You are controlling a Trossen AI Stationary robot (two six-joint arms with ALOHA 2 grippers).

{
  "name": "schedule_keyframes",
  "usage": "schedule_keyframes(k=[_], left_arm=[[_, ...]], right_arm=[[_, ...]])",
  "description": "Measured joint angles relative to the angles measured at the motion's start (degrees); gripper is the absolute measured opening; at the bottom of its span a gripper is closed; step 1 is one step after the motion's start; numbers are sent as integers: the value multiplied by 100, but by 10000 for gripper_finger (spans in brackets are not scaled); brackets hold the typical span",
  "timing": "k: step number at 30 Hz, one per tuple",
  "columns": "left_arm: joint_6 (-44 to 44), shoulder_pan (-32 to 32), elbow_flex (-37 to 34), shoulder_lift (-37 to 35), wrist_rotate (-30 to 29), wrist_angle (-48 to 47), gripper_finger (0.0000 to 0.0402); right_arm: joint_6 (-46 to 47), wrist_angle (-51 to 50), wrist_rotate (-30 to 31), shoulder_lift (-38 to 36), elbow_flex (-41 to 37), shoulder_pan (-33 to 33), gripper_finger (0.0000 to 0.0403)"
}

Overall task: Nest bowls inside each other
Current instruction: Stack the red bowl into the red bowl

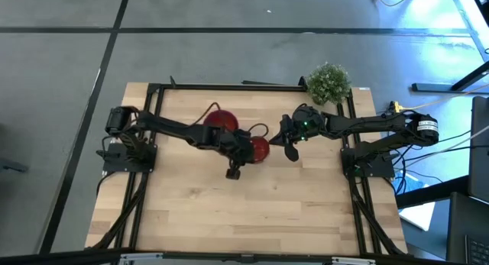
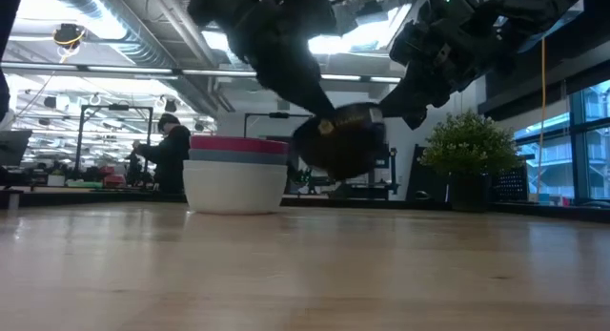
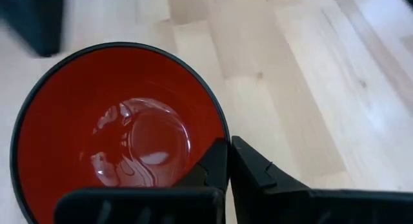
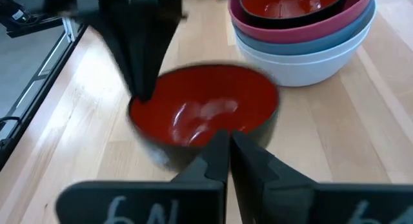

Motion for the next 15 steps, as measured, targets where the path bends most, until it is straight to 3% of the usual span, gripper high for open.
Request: schedule_keyframes(k=[5, 15], left_arm=[[354, 233, 434, -227, -25, -897, 1], [492, 819, 390, -1470, 109, -903, 0]], right_arm=[[-9, 39, 8, 0, 0, -8, 17], [-40, 4, -17, -17, -2, -4, 17]])
